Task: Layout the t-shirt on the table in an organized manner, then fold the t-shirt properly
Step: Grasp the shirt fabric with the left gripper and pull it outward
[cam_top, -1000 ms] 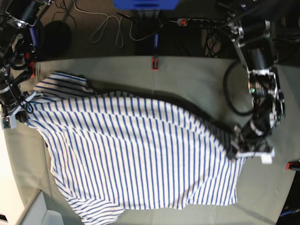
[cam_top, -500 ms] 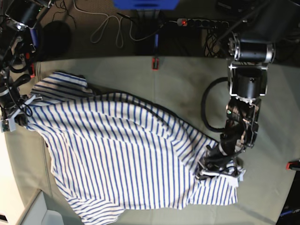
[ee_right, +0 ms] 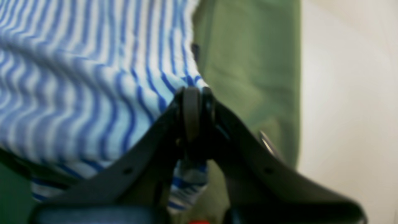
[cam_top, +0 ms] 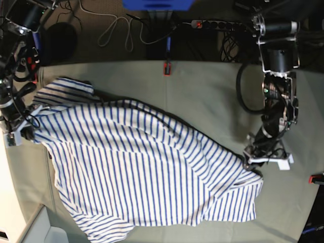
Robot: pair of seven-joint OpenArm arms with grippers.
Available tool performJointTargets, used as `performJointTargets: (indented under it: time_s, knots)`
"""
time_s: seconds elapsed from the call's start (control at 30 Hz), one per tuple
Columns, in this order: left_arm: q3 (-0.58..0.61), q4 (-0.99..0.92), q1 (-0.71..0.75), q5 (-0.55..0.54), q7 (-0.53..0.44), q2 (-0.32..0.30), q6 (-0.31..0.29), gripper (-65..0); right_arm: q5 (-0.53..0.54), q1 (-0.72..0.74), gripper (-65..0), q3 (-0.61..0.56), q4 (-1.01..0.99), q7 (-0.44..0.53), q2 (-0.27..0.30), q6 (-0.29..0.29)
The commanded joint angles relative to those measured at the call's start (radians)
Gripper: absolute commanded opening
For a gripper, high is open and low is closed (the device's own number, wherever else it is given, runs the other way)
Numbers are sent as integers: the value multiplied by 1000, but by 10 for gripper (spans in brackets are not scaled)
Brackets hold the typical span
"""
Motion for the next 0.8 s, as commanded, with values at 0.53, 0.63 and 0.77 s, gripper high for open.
performJointTargets:
  time_s: [0.53, 0.63, 0.77]
  knots:
    - [6, -246, -144, -13, -9, 3, -19, -225, 11, 17, -650, -1, 18, 20, 17, -5]
    - [6, -246, -146, -13, -9, 3, -19, -225, 11, 18, -650, -1, 18, 20, 17, -5]
    - [6, -247, -149, -13, -9, 3, -19, -256, 11, 15, -650, -1, 18, 20, 17, -5]
